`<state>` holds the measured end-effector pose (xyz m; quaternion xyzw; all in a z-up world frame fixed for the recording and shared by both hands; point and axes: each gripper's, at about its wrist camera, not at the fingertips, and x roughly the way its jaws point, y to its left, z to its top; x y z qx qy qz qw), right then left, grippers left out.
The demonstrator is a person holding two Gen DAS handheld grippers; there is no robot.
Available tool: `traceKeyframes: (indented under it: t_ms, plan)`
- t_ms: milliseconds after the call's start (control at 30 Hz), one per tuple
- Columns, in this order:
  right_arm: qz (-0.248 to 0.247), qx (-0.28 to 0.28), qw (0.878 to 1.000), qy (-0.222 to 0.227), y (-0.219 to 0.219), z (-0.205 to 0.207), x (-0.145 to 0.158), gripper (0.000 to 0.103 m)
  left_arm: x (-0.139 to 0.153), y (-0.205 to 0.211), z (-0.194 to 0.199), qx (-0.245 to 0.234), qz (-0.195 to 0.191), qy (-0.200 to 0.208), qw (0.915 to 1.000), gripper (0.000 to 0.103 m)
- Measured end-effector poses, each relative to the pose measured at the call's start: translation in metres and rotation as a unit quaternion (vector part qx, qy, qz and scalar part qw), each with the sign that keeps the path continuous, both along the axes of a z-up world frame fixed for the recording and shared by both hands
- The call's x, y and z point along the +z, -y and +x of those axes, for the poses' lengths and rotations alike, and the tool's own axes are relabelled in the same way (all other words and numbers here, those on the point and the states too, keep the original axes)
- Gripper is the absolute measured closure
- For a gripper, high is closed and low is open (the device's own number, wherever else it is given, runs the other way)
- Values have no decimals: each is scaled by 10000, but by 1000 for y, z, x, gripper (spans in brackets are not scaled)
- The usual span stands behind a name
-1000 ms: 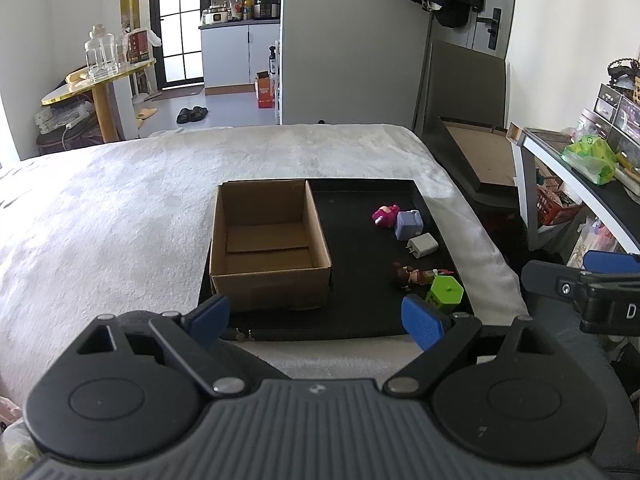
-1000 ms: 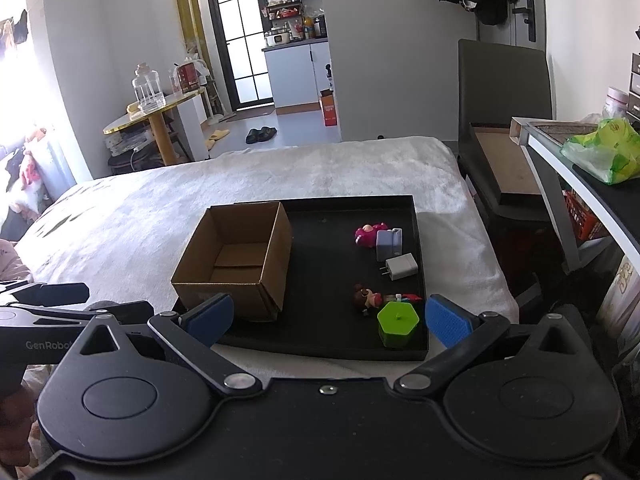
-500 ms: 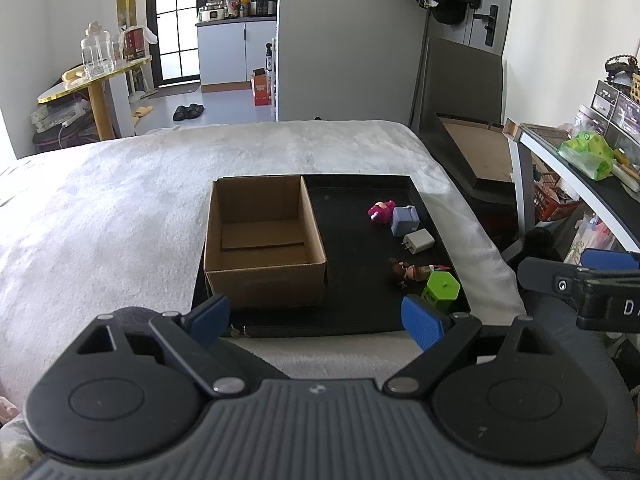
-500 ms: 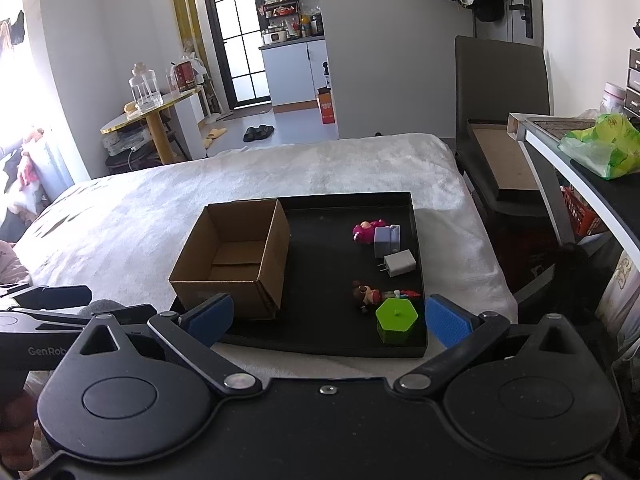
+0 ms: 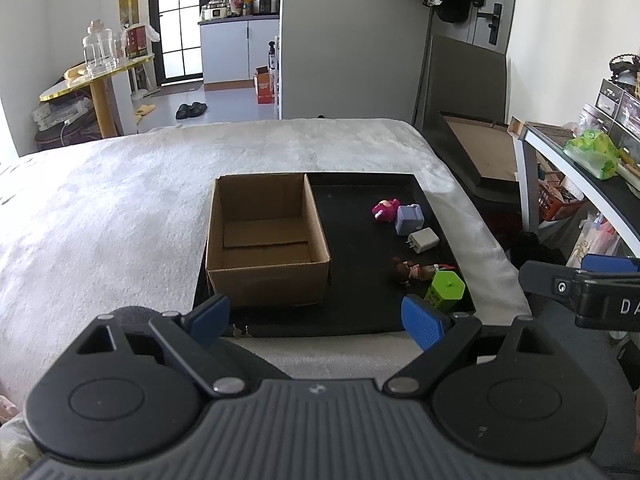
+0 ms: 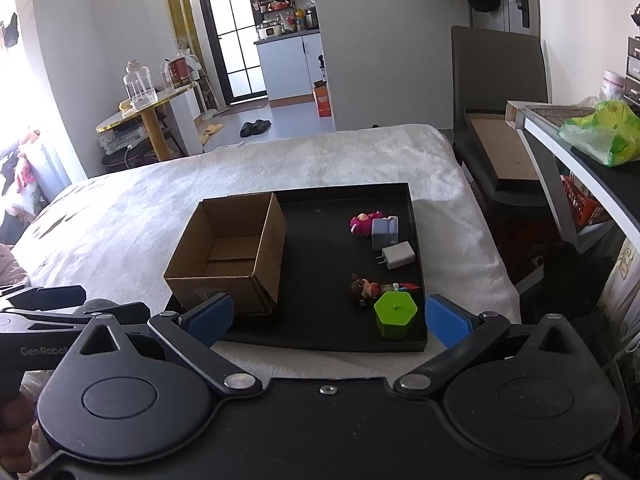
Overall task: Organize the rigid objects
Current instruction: 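Move the right gripper down onto the green hexagonal block and close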
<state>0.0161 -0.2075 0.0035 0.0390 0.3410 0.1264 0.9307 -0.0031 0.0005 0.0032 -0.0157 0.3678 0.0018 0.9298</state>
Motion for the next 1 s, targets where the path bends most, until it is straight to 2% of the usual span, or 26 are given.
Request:
traceKeyframes:
  t_ms: [267, 700, 833, 1000]
  plan:
    - [14, -43, 10000, -34, 4, 9, -8, 0, -6, -9, 8, 141, -14, 28, 9999, 11]
    - [206, -198, 9993, 231, 12, 24, -7, 0, -6, -22, 27, 299, -76, 153, 9994, 11]
    - [296, -282, 9988, 262, 14, 32, -11, 0, -6, -29, 36, 435, 11, 244, 9988, 11]
    - [285, -507, 9979, 287, 21, 41, -22, 0, -16, -36, 54, 552, 133, 137, 9983, 11]
